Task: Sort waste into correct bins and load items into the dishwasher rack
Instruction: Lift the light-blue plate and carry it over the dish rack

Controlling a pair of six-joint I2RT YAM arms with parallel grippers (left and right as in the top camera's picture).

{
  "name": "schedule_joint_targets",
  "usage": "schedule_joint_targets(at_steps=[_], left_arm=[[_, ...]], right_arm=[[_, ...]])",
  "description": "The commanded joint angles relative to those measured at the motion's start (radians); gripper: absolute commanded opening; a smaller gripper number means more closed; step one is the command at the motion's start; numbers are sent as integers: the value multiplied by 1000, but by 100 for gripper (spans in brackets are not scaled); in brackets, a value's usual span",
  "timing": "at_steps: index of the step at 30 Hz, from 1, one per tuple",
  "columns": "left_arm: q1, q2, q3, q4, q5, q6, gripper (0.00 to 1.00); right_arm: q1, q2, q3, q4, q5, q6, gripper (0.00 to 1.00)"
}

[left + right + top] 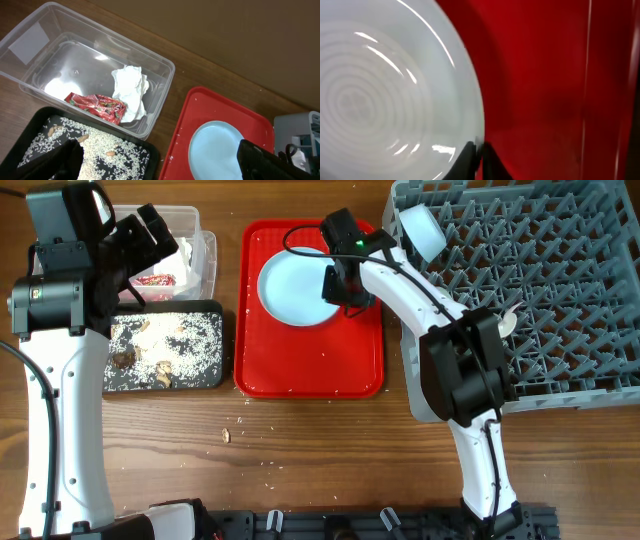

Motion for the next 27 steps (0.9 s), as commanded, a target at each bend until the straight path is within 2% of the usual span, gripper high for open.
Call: schedule_joint_targets(at_steps=[1,9,16,22,27], left_arm=[[5,5,8,3,8,8,100],[5,5,8,2,8,8,100],[5,5,8,3,8,9,100],[5,5,8,2,8,8,100],[5,5,8,3,8,8,100]], right_arm=[[3,37,-8,2,-8,-42,4],[-9,-16,21,-15,-118,-139,4],[-59,-241,23,-45,-117,-190,4],[-172,-434,23,-132,53,-239,4],[-230,-492,23,-194,230,-282,4]])
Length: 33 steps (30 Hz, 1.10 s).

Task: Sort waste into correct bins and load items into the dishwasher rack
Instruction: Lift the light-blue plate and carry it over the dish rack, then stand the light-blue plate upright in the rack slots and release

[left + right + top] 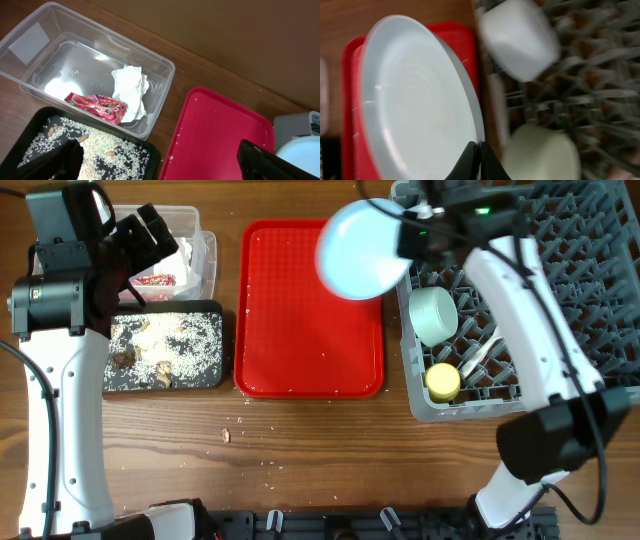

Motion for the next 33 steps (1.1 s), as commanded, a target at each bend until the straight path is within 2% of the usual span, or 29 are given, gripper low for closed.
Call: schedule_joint_targets(at_steps=[1,5,13,18,22,26,33], left_arm=[[5,5,8,3,8,8,100],[5,5,8,2,8,8,100],[5,5,8,2,8,9,100],[5,5,8,3,8,8,100],[5,5,8,3,8,8,100],[5,5,8,2,8,8,100],[5,5,8,2,8,9,100]], right_arm=[[-30,-37,18,-40,182,-62,5],[-71,-65,18,-129,327,-59,5],[-134,-216,18,-190,439,-70,4],[-169,-266,18,-207,497,-314,4],[-201,-254,3,-210,497,-399,4],[-229,-221,3,-202,498,-409,4],[-259,-112,3,-175,507,-564,4]])
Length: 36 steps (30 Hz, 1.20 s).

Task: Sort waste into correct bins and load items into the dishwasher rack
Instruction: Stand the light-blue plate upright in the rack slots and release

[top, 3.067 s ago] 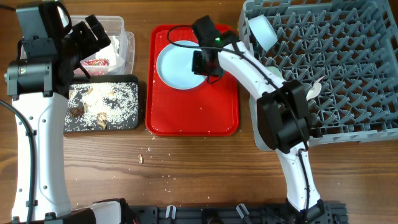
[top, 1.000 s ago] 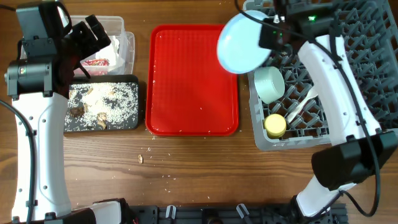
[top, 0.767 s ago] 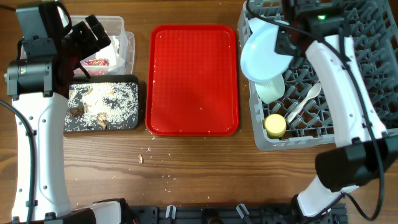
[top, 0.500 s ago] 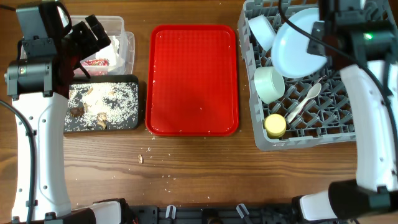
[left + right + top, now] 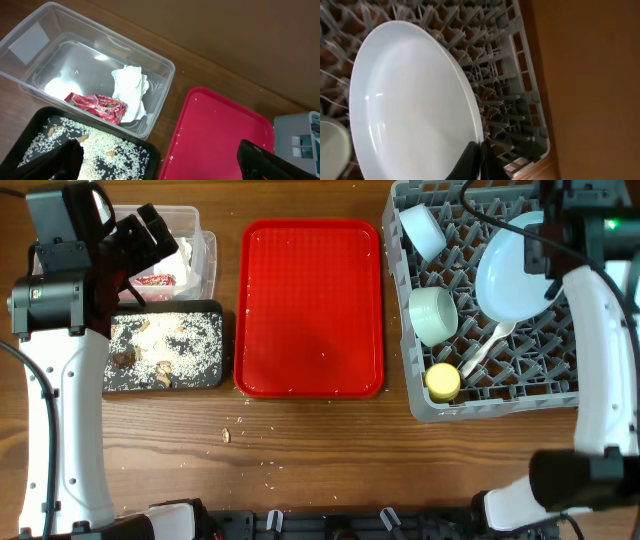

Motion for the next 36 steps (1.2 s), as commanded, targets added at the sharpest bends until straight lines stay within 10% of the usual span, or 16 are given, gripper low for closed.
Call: schedule_joint_targets(at_steps=[1,19,20,22,36], left_arm=[[5,5,8,2,8,8,100],[5,5,8,3,8,9,100],[5,5,8,3,8,8,100],[5,5,8,2,8,8,100],[5,5,8,3,8,8,100]], right_arm=[[-2,61,2,9,41,-115,4],[-9,219,2,79,-166,-240,6],[-9,219,2,85,-214,-240,16],[-9,219,2,94,-302,-240,100],[-9,-53,14,50,-780,-214,100]])
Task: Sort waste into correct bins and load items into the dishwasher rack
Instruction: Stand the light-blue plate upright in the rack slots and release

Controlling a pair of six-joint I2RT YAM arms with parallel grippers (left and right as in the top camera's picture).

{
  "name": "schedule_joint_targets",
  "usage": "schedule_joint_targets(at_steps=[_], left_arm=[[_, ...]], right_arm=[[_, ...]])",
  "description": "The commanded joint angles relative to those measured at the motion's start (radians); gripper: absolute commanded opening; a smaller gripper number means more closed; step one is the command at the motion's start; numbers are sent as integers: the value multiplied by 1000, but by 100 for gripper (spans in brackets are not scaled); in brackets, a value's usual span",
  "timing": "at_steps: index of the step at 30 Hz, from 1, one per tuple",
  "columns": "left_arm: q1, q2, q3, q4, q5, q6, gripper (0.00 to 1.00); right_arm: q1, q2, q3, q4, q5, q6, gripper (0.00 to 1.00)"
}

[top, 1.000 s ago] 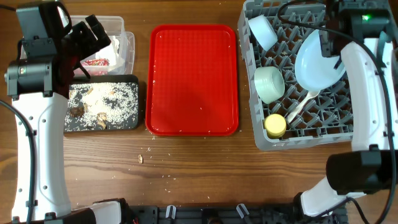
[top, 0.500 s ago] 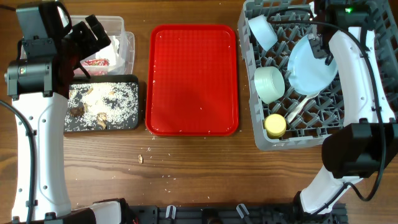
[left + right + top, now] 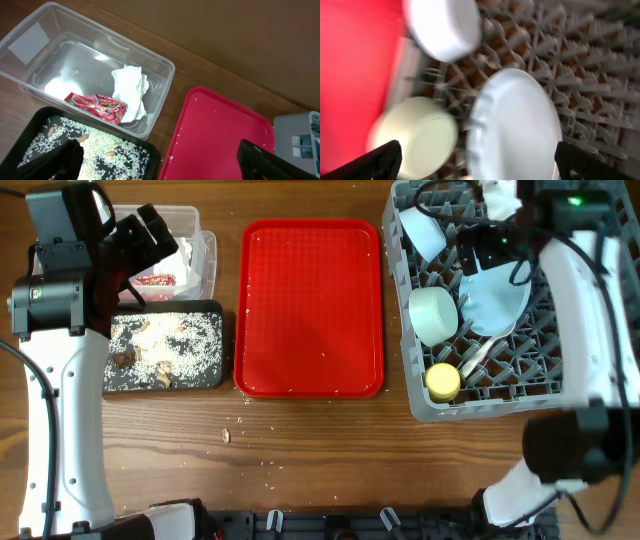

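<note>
A pale blue plate (image 3: pixel 495 300) (image 3: pixel 520 125) rests tilted among the tines of the grey dishwasher rack (image 3: pixel 590 350). My right gripper (image 3: pixel 490 252) (image 3: pixel 480 162) hovers just above it, open, nothing between its fingers. Beside the plate in the rack are a white bowl (image 3: pixel 418 230) (image 3: pixel 442 25), a cream cup (image 3: pixel 432 315) (image 3: pixel 415 135), a yellow cup (image 3: pixel 441 380) and a pale spoon (image 3: pixel 480 350). My left gripper (image 3: pixel 150 240) (image 3: pixel 160 165) is open above the bins at the far left.
The red tray (image 3: pixel 310 310) (image 3: pixel 220 135) lies bare in the middle. A clear bin (image 3: pixel 195 230) holds a red wrapper (image 3: pixel 95 107) and white tissue (image 3: pixel 130 90). A black tray (image 3: pixel 165 345) holds rice and scraps. Crumbs dot the table near the front.
My right gripper was shut on the plate's rim over the rack's right part. Now the plate rests in the rack further left and the gripper is open above it. The left arm is unchanged.
First my right gripper was shut on the plate's rim on the red tray. Then it held the plate in the air by the tray's right edge, then over the rack. Now the plate sits in the rack, let go. The left arm stayed still throughout.
</note>
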Motion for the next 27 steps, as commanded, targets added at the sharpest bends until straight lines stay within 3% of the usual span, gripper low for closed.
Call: schedule_joint_targets(at_steps=[1,4,7,21,25,27], left_arm=[[5,5,8,3,8,8,100],[5,5,8,2,8,8,100],[5,5,8,2,8,8,100],[5,5,8,2,8,9,100],[5,5,8,3,8,8,100],[5,5,8,3,8,8,100]], right_arm=[[-4,-192,14,-45,-267,11,100],[-4,-245,14,-42,-449,125,100],[-4,-251,13,-43,-460,214,100],[15,-247,11,-46,-449,213,100],[56,-291,10,-84,-307,217,100],[68,-342,-36,22,-272,212,100]])
